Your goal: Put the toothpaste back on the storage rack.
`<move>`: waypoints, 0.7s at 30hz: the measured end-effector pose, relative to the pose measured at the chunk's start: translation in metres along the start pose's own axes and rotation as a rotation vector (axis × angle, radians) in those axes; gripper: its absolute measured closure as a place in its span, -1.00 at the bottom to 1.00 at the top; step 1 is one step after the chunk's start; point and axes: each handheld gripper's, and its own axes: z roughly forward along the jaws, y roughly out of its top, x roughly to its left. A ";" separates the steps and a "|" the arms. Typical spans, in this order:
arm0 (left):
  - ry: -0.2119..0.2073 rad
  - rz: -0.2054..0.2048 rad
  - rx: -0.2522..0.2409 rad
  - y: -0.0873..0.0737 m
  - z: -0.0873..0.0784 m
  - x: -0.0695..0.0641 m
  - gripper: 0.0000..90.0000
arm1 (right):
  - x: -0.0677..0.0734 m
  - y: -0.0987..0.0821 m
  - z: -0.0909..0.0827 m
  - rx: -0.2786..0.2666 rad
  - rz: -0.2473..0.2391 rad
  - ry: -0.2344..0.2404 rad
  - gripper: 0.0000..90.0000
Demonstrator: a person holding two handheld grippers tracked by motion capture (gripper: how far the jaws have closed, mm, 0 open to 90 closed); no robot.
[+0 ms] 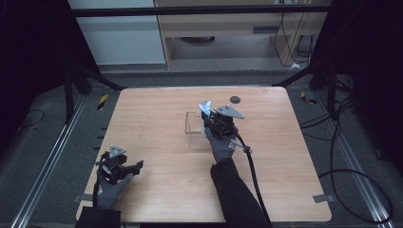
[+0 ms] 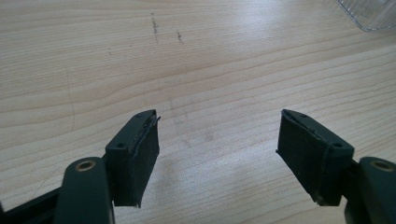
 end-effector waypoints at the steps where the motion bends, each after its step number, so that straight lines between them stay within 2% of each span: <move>1: 0.000 0.000 0.000 0.000 0.000 0.000 -0.37 | 0.000 -0.001 0.000 0.009 -0.001 0.001 0.58; 3: 0.000 0.000 -0.001 0.000 0.000 0.000 -0.37 | 0.001 -0.005 0.002 0.033 -0.012 -0.006 0.57; 16: -0.001 0.002 0.003 0.000 0.000 0.000 -0.37 | 0.000 -0.016 0.007 0.102 -0.030 -0.034 0.51; 21: -0.002 0.003 0.003 0.000 0.001 0.000 -0.37 | 0.000 -0.017 0.008 0.108 -0.038 -0.039 0.46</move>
